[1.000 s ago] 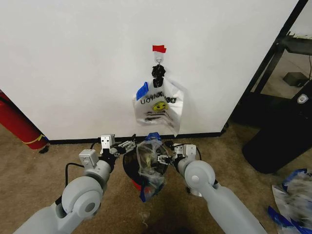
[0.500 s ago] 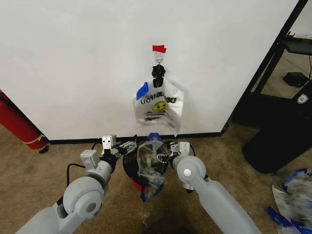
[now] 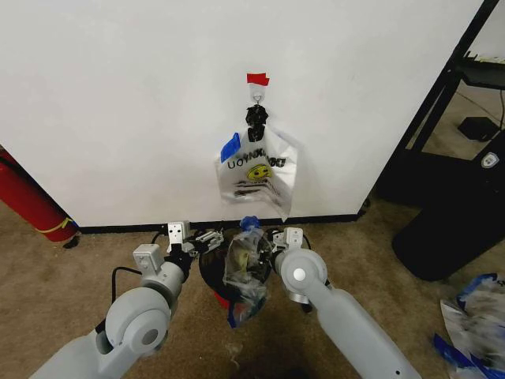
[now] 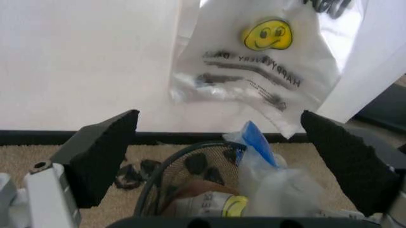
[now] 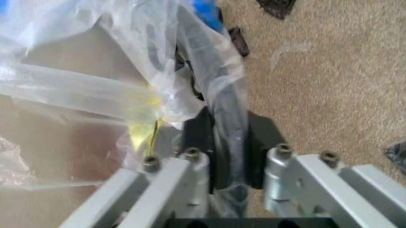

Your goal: Pick up the garbage bag from the wall and place it over the trash bin.

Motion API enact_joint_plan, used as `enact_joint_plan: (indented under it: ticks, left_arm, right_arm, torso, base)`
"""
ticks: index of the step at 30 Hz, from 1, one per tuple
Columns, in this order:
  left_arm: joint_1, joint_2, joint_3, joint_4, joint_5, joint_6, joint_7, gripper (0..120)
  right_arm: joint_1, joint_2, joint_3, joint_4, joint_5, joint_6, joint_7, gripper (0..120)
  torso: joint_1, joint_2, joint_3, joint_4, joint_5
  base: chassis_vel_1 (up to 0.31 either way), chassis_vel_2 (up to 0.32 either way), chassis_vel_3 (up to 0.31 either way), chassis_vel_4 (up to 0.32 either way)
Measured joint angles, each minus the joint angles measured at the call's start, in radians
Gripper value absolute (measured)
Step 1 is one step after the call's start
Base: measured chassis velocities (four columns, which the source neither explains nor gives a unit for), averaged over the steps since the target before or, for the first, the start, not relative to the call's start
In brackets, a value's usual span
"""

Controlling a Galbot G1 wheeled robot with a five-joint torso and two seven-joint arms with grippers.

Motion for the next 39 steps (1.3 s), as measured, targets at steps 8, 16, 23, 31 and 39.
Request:
enact_joint_plan:
  ticks: [8, 16, 23, 31, 39]
  left_arm:
    - [0.001, -0.001, 0.001, 0.008, -0.004, 0.003, -0.003, 100]
    - [0.011, 0.003, 0.005, -0.012, 0.016, 0.002, 0.011, 100]
    - [-0.011, 0.03, 0.027, -0.074, 0.016, 0.003, 0.064, 100]
    - [-0.074, 0.087, 0.078, -0.142, 0.037, 0.014, 0.185, 100]
    - [-0.108, 0.106, 0.149, -0.141, 0.091, 0.04, 0.215, 100]
  right_arm:
    - [-0.03, 0.012, 0.042, -0.001, 0.025, 0.006, -0.015, 1]
    - [-0.121, 0.019, 0.126, 0.068, -0.099, 0.08, -0.191, 1]
    - [-0.224, 0.03, 0.178, 0.146, -0.249, 0.19, -0.354, 1]
    - [-0.308, 0.022, 0.199, 0.191, -0.372, 0.257, -0.436, 1]
    - [-0.367, 0.029, 0.205, 0.202, -0.532, 0.347, -0.495, 1]
  torso:
    - [0.0, 0.0, 0.0, 0.0, 0.0]
    - [0.0, 0.0, 0.0, 0.0001, 0.0002]
    - [0.0, 0.0, 0.0, 0.0, 0.0001]
    - [0.0, 0.0, 0.0, -0.0001, 0.0002]
    - [0.0, 0.0, 0.0, -0.0002, 0.0001]
  base:
    - [0.0, 0.0, 0.0, 0.0]
    - [0.0, 0.0, 0.0, 0.0]
    - [0.0, 0.0, 0.0, 0.0]
    - [0.0, 0.0, 0.0, 0.0]
    - [0.0, 0.0, 0.0, 0.0]
